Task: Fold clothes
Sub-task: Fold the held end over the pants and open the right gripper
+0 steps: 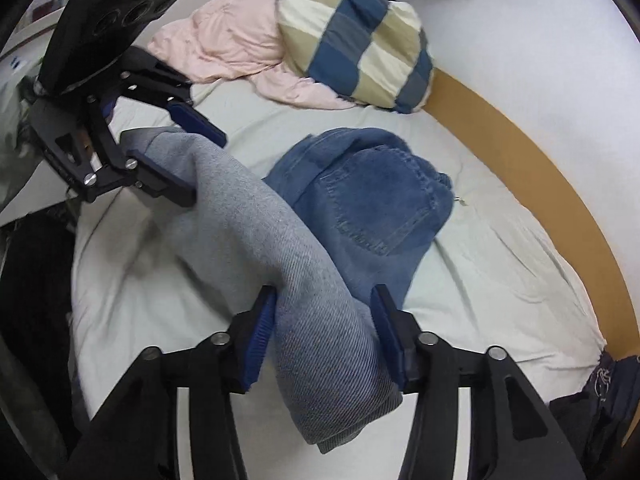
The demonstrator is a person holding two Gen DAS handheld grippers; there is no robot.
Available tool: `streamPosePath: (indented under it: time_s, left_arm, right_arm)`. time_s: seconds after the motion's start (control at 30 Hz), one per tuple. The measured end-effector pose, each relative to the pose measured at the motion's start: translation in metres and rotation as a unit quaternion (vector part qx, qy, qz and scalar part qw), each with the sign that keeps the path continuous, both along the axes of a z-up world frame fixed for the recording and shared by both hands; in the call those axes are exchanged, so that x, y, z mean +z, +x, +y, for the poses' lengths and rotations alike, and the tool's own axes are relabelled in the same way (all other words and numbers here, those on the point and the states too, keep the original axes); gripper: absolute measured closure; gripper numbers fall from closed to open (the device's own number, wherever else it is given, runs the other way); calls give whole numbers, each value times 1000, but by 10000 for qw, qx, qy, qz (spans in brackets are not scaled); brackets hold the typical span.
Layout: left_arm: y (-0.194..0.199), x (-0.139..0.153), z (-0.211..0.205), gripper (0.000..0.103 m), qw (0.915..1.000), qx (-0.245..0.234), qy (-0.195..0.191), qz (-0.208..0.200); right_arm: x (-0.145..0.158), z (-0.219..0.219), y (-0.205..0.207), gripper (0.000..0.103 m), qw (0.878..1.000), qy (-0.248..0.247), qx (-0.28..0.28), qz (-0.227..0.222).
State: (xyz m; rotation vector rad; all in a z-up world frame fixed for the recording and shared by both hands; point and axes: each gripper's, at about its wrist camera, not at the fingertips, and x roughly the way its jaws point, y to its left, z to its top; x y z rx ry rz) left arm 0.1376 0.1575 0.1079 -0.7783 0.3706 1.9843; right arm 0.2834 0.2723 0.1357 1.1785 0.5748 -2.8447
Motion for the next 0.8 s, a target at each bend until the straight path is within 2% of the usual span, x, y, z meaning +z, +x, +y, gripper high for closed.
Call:
streamPosePath:
  time_s: [0.1,0.2,0.33,0.4,0.53,0.57,0.6,0.73,0.8]
  left_arm:
    - [-24,-15,8,17,9981,587,119,-149]
    - [-39,-31,19,17,9952,964,54,-178]
    - [-41,-52,42,16,9942,1014,-291,192]
    - [-47,-63,51,15,9946,921,-355,306]
    - [-71,-83,38,9,9935,998,123,-525]
    - [-76,-86,33,8,9909,1071,267,-770]
    - [-74,-86,31,7,9900,1142,320,-759]
    - [-41,-61,22,8,9854,1661,327,197]
    - [-23,-43,13,8,9818,1775,382,553]
  right_arm:
    - [-7,22,-18,28,9973,-413,-483,373]
    - [-24,45,-35,21,9897,-911,-918,618]
    - [-56,75,-49,18,9738,-1643,-1431,648]
    - [-75,94,-52,13,9598,-2170,-1680,583]
    - [-102,120,-53,7,9323,-3052,-1885,471]
    - [-102,121,-52,7,9307,-3093,-1899,455]
    - [-101,121,-51,7,9298,-3116,-1910,442]
    - [-92,108,-48,6,9374,-2735,-2053,653]
    - [-82,97,-36,6,9408,-2384,-2151,1081]
